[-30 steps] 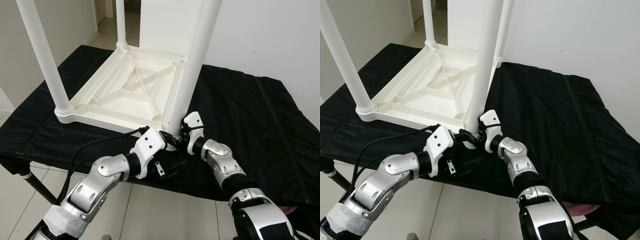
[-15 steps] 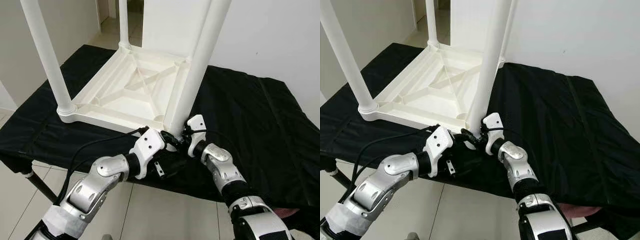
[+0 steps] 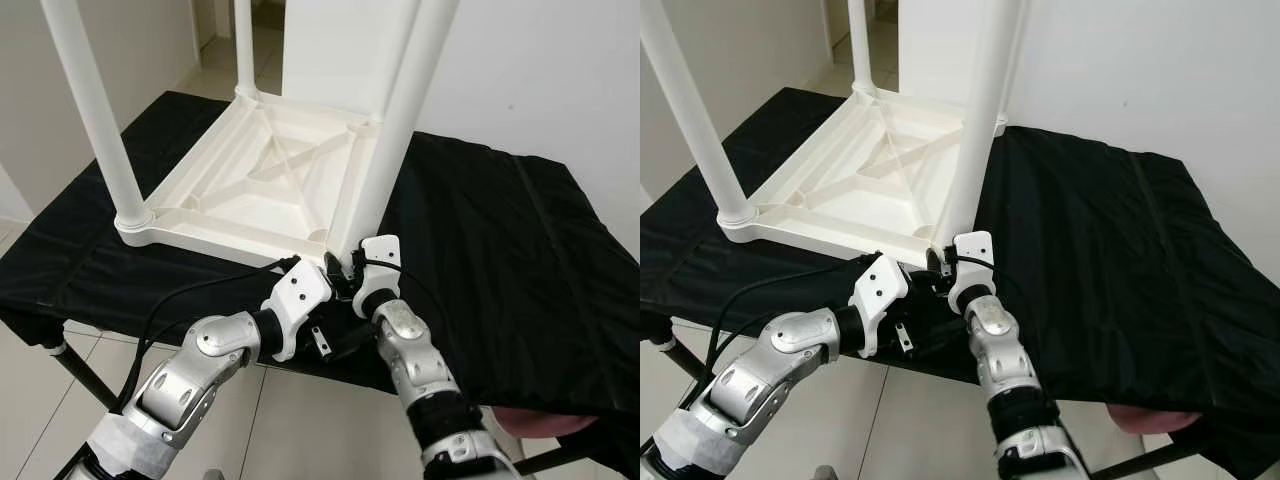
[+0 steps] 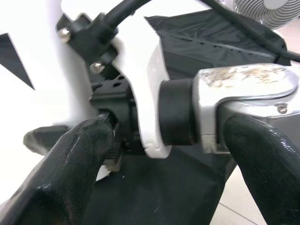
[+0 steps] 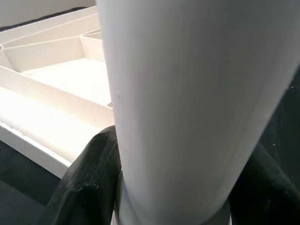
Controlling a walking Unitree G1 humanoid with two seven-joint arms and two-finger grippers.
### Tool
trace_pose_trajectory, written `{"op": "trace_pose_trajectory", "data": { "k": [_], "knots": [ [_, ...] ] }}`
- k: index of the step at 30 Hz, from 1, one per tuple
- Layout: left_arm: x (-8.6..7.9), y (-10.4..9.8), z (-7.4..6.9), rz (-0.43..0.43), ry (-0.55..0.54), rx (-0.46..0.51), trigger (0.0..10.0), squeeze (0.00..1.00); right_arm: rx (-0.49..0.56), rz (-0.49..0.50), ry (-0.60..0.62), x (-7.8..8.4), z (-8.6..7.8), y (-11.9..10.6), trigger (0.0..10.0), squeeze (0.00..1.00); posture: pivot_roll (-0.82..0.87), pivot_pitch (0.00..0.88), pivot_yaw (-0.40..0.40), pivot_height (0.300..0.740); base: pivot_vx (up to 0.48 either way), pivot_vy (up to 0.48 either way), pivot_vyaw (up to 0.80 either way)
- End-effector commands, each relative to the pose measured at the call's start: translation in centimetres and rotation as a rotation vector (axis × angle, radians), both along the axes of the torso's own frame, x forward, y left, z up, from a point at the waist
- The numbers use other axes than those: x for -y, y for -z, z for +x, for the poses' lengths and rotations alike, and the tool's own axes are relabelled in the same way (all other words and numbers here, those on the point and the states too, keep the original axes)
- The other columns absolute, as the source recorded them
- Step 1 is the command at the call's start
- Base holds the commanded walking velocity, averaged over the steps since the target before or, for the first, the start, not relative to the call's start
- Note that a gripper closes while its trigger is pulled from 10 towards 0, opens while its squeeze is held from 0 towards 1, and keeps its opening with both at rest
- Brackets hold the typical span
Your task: Building children table
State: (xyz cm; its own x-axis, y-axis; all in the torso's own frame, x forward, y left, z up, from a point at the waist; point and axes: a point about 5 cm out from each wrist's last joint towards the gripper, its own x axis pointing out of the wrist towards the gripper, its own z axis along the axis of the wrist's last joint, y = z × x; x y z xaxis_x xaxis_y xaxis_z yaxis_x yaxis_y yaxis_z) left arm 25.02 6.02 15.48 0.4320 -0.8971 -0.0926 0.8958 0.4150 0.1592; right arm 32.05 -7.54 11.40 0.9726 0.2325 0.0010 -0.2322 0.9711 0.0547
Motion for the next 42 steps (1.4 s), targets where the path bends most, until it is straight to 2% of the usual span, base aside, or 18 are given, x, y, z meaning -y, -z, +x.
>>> {"op": "trace_pose_trajectory", "data": {
  "k": [1,7,8,13,14,15,16,18,20,21,25,31,32,34,36,37,39,42],
  "knots": [
    [0.5,0.1,-0.4,0.004,0.079,-0.01,10.0,0.0,-0.001,0.002,0.035,0.1,-0.2,-0.2,10.0,0.0,-0.03,0.0,-0.076,0.74,0.0,0.0,0.0],
    [0.5,0.0,-0.3,0.006,0.082,-0.007,10.0,0.0,0.005,-0.014,0.05,0.4,-0.2,-0.7,10.0,0.0,-0.04,0.0,-0.071,0.74,0.0,0.0,0.0],
    [0.4,0.0,-0.2,0.006,0.078,-0.006,10.0,0.0,0.002,-0.008,0.047,0.4,-0.3,-0.7,10.0,1.0,-0.04,0.0,-0.067,0.74,0.0,0.0,0.0],
    [0.2,-0.1,0.0,0.006,0.069,-0.004,10.0,0.0,0.014,0.007,0.047,0.6,-0.5,-1.2,10.0,1.0,-0.04,0.0,-0.066,0.74,0.0,0.0,0.0],
    [0.2,-0.2,0.0,0.006,0.067,-0.005,10.0,0.0,0.028,-0.001,-0.052,0.5,-0.6,-1.4,10.0,1.0,-0.04,0.0,-0.065,0.74,0.0,0.0,0.0],
    [0.2,-0.2,0.0,0.006,0.067,-0.005,10.0,0.0,0.028,-0.001,-0.052,0.5,-0.6,-1.4,10.0,1.0,-0.04,0.0,-0.065,0.74,0.0,0.0,0.0],
    [0.1,-0.1,0.0,0.005,0.064,-0.006,10.0,0.0,0.05,-0.031,-0.188,0.6,-0.8,-1.7,10.0,0.0,-0.04,0.0,-0.065,0.74,0.0,0.0,0.0],
    [0.1,-0.1,0.0,0.006,0.064,-0.006,10.0,0.0,0.061,-0.047,-0.224,0.8,-0.9,-1.8,10.0,0.0,-0.04,0.0,-0.065,0.74,0.0,0.0,0.0],
    [0.1,-0.2,0.0,0.007,0.064,-0.005,10.0,0.0,0.091,-0.068,-0.289,1.9,-0.5,-2.3,10.0,0.0,-0.04,0.0,-0.064,0.74,0.0,0.0,0.0],
    [0.1,-0.2,0.0,0.007,0.064,-0.005,10.0,0.0,0.091,-0.068,-0.289,1.9,-0.5,-2.3,10.0,0.0,-0.04,0.0,-0.064,0.74,0.0,0.0,0.0],
    [0.1,-0.3,0.1,0.006,0.062,-0.003,10.0,0.0,0.136,-0.11,-0.352,3.6,0.5,-3.1,10.0,0.0,-0.04,0.0,-0.059,0.74,0.0,0.0,0.0],
    [0.1,-0.3,0.1,0.008,0.065,0.0,10.0,0.0,0.126,-0.153,-0.42,4.4,1.6,-3.1,10.0,0.0,-0.04,0.0,-0.055,0.74,0.0,0.0,0.0],
    [0.1,-0.3,0.2,0.008,0.067,0.001,10.0,0.0,0.111,-0.171,-0.462,4.3,2.0,-2.9,10.0,0.0,-0.03,0.0,-0.053,0.74,0.0,0.0,0.0],
    [0.1,-0.3,0.2,0.008,0.067,0.001,10.0,0.0,0.111,-0.171,-0.462,4.3,2.0,-2.9,10.0,0.0,-0.03,0.0,-0.053,0.74,0.0,0.0,0.0],
    [0.1,-0.4,0.2,0.01,0.072,0.003,10.0,0.0,0.065,-0.201,-0.571,3.5,2.3,-2.1,10.0,0.0,-0.02,0.0,-0.055,0.74,0.0,0.0,0.0],
    [0.1,-0.4,0.2,0.01,0.072,0.003,10.0,0.0,0.065,-0.201,-0.571,3.5,2.3,-2.1,10.0,0.0,-0.02,0.0,-0.055,0.74,0.0,0.0,0.0],
    [0.0,-0.4,0.2,0.011,0.072,0.003,10.0,0.0,0.026,-0.225,-0.66,1.9,2.4,-1.0,10.0,0.0,-0.01,0.0,-0.054,0.74,0.0,0.0,0.0],
    [0.0,-0.4,0.1,0.011,0.07,0.004,10.0,0.0,0.003,-0.235,-0.699,1.1,2.2,-0.3,9.8,0.0,0.0,0.0,-0.058,0.74,0.0,0.0,0.0]
  ]
}}
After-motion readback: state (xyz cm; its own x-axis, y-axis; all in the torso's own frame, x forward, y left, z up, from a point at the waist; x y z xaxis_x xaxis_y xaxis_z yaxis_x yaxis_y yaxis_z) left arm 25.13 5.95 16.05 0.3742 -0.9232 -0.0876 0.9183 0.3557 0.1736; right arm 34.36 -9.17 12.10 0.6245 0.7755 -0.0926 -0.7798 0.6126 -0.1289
